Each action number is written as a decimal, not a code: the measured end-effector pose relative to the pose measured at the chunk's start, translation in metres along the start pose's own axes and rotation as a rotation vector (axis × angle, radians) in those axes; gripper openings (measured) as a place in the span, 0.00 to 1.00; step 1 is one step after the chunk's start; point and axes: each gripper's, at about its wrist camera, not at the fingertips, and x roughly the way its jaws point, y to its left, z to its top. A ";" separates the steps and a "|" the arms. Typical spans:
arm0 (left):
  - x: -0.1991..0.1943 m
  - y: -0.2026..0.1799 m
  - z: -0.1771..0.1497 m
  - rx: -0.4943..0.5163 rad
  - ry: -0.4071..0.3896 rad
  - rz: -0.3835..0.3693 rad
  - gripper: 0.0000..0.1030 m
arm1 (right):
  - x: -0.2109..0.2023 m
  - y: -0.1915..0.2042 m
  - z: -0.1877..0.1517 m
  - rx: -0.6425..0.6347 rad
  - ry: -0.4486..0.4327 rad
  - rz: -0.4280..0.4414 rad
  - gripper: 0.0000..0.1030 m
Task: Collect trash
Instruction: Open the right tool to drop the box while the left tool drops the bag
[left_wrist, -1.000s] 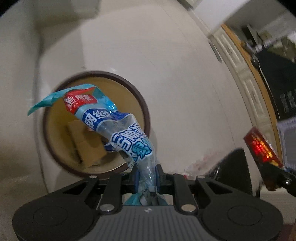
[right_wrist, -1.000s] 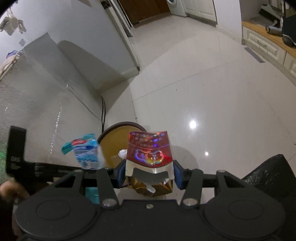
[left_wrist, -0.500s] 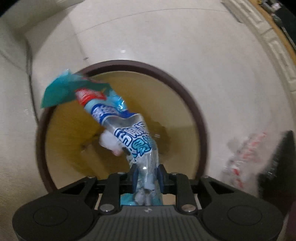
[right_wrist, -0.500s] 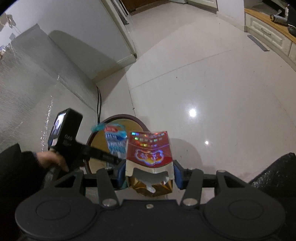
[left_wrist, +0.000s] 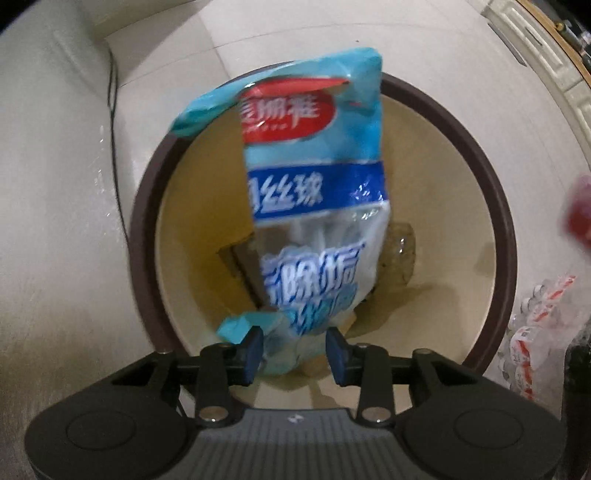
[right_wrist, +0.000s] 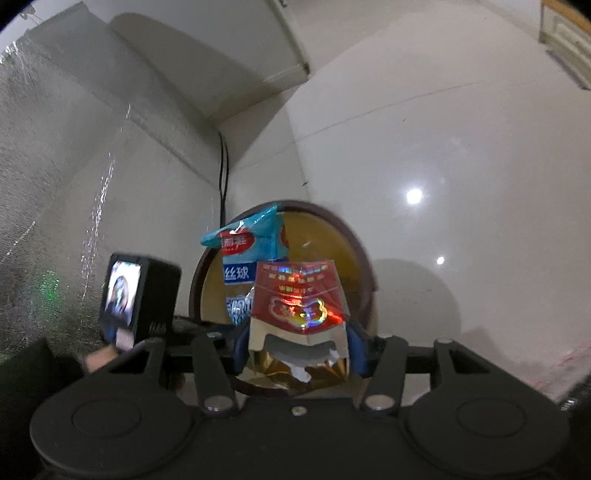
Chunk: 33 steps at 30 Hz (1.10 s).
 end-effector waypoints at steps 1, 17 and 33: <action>-0.001 0.005 -0.003 -0.001 -0.007 -0.002 0.35 | 0.006 0.001 0.001 0.005 0.019 -0.001 0.57; -0.021 -0.053 -0.006 0.147 -0.049 -0.172 0.11 | -0.001 -0.011 -0.013 0.136 0.003 0.030 0.67; -0.092 -0.024 -0.036 -0.053 -0.121 -0.079 0.69 | -0.025 -0.009 -0.015 0.111 0.004 0.003 0.66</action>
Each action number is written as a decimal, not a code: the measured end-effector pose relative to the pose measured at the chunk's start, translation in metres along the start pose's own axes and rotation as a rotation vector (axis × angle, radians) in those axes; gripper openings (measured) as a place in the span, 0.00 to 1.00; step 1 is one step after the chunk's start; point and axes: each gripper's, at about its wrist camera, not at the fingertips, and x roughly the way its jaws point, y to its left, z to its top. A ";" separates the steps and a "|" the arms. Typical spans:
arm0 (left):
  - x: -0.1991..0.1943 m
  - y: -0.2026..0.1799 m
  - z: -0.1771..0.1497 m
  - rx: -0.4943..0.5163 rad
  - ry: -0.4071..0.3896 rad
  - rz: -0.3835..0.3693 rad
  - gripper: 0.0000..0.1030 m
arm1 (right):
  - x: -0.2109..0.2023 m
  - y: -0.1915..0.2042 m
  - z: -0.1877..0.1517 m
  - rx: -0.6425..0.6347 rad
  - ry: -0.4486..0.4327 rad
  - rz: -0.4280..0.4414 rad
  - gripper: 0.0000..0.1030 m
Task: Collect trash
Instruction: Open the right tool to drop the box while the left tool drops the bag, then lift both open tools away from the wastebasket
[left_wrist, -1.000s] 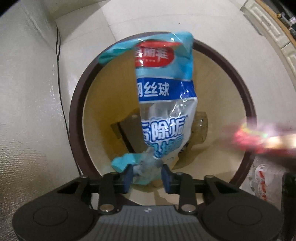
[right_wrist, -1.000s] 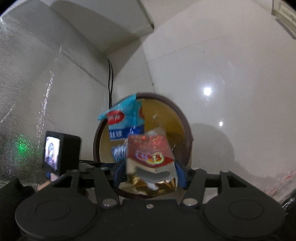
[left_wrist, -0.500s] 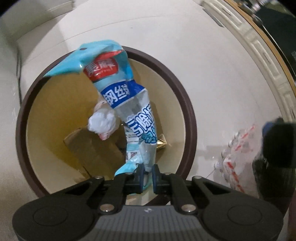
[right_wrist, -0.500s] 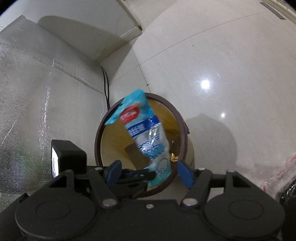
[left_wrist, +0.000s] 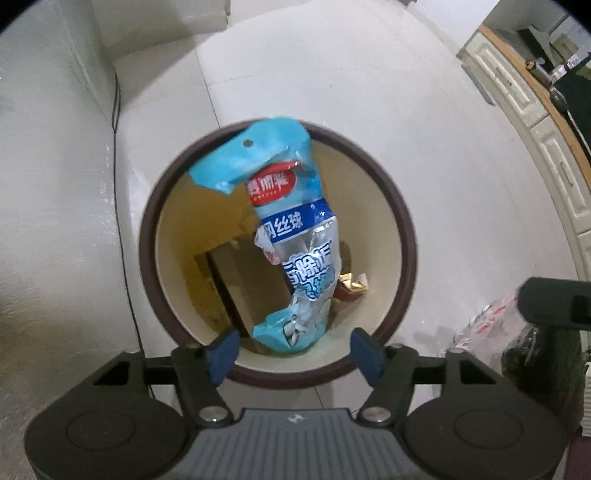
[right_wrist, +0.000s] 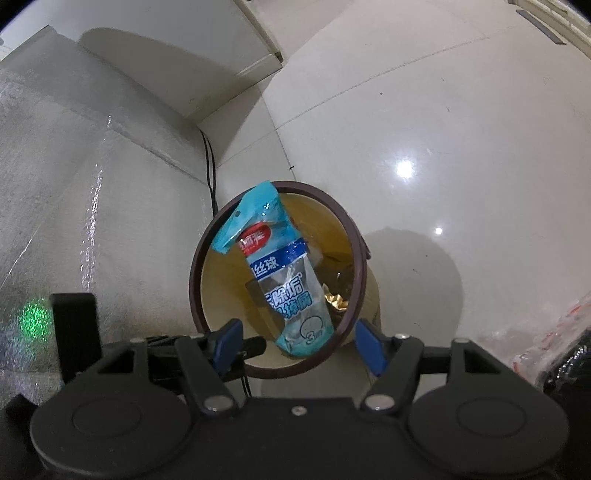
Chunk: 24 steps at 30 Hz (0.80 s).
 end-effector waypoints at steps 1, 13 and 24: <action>-0.008 -0.002 -0.002 -0.001 -0.010 -0.002 0.71 | -0.004 0.001 -0.002 -0.005 -0.003 -0.003 0.66; -0.108 -0.034 -0.036 -0.045 -0.148 0.047 0.91 | -0.077 0.022 -0.024 -0.100 -0.117 -0.020 0.76; -0.195 -0.045 -0.078 -0.102 -0.274 0.133 1.00 | -0.147 0.040 -0.057 -0.185 -0.236 -0.033 0.98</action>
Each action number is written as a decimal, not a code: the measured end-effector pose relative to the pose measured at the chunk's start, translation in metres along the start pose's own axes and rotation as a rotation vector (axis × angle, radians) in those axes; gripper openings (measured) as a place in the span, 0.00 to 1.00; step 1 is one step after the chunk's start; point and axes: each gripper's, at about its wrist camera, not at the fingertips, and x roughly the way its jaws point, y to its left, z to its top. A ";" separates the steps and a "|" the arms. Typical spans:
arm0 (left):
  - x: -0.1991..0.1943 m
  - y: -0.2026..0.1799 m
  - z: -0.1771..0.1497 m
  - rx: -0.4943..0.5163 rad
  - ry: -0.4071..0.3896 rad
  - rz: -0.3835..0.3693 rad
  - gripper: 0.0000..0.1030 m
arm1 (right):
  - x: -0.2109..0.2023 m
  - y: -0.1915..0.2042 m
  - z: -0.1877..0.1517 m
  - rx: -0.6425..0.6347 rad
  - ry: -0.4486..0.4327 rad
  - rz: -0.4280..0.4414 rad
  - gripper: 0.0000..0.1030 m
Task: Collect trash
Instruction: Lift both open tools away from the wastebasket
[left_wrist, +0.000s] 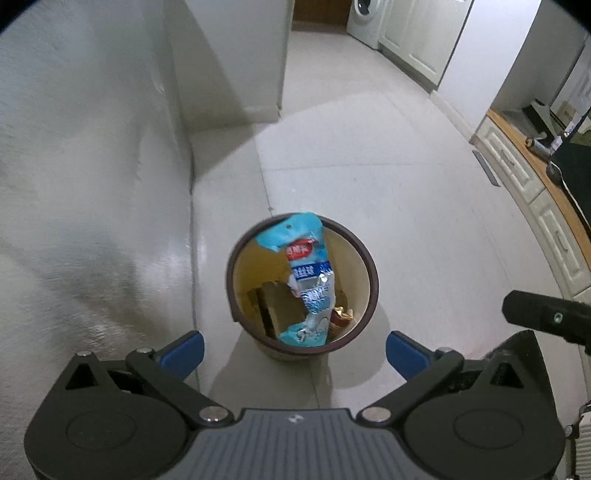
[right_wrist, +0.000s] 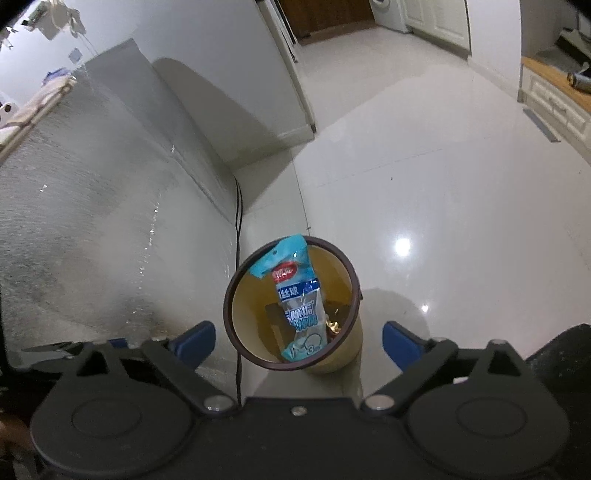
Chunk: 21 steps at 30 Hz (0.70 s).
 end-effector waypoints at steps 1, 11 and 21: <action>-0.008 0.000 -0.002 -0.001 -0.012 0.006 1.00 | -0.008 0.001 -0.001 -0.002 -0.010 -0.004 0.99; -0.116 -0.015 -0.026 -0.008 -0.154 -0.008 1.00 | -0.092 0.020 -0.015 -0.054 -0.131 -0.016 1.00; -0.227 -0.021 -0.049 0.001 -0.355 0.011 1.00 | -0.187 0.050 -0.032 -0.101 -0.296 0.001 1.00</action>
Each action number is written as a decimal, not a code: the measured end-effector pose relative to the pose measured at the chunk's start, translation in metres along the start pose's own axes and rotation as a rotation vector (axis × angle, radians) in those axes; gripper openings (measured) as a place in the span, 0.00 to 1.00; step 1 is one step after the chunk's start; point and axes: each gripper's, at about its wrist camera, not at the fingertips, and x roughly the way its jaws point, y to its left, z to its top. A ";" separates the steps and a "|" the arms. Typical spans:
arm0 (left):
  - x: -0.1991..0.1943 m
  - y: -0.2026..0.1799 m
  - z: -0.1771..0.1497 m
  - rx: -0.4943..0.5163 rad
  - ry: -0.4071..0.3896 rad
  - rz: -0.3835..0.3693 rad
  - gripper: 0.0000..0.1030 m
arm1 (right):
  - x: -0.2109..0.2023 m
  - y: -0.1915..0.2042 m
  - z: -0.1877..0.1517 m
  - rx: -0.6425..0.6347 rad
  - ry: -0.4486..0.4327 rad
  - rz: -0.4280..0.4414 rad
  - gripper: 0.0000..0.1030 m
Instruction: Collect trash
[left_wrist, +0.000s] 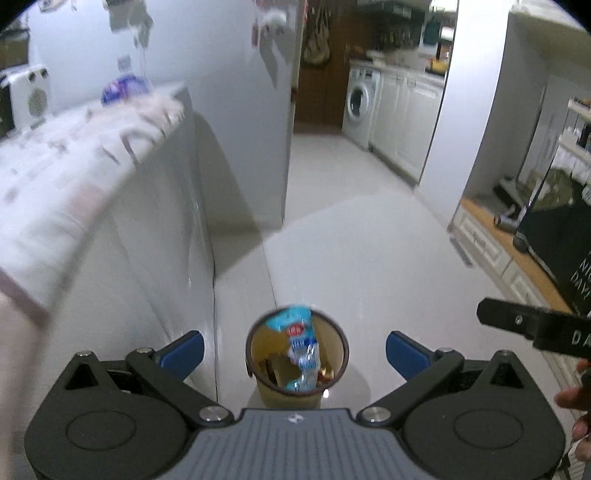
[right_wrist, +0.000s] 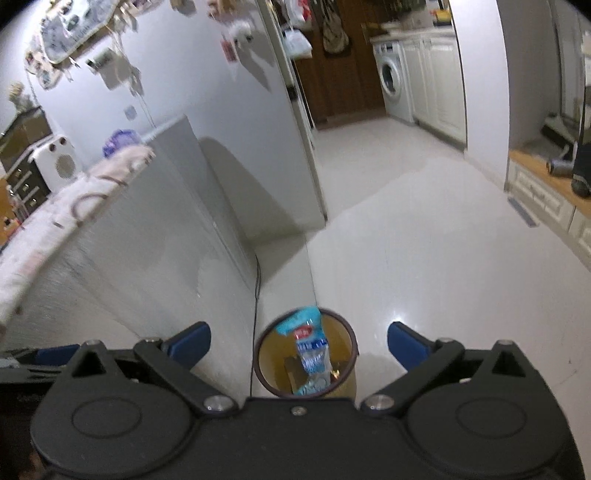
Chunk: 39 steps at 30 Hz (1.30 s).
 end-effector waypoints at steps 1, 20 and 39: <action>-0.009 0.000 0.001 -0.001 -0.017 0.000 1.00 | -0.010 0.003 0.002 -0.005 -0.017 0.002 1.00; -0.153 0.023 -0.013 0.013 -0.174 0.084 1.00 | -0.148 0.068 -0.002 -0.093 -0.198 -0.015 1.00; -0.209 0.065 -0.046 -0.030 -0.179 0.172 1.00 | -0.197 0.119 -0.033 -0.172 -0.181 -0.049 1.00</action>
